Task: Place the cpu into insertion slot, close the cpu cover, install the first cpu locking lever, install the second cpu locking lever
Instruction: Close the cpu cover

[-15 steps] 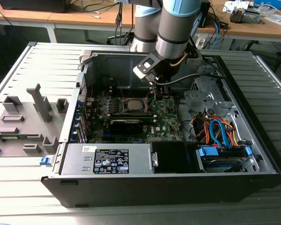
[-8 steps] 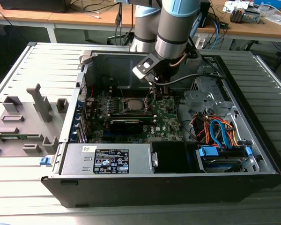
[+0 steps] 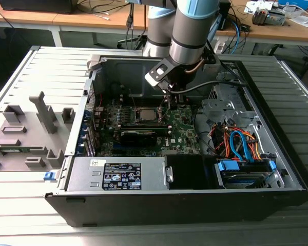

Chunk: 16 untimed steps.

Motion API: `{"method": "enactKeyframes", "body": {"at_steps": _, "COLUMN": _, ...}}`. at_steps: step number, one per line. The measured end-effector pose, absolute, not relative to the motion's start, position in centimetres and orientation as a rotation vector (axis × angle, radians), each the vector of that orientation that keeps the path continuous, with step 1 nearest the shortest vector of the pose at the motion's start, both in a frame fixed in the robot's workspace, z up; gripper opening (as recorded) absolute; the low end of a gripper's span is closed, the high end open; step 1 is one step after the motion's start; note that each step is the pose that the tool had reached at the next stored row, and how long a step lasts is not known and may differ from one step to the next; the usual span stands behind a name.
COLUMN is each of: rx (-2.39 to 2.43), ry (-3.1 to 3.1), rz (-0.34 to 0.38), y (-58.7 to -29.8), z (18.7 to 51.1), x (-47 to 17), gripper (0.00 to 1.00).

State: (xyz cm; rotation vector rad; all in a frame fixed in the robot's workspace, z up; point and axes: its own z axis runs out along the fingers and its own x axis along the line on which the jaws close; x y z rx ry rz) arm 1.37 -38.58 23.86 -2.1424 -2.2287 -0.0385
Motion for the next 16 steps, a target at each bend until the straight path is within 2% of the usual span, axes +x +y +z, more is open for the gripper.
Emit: {"method": "enactKeyframes", "body": {"at_steps": 16, "rx": -2.142, "ry": -2.229, "rz": -0.039, "y": -38.58, "z": 23.71, "x": 1.02, "gripper": 0.11}}
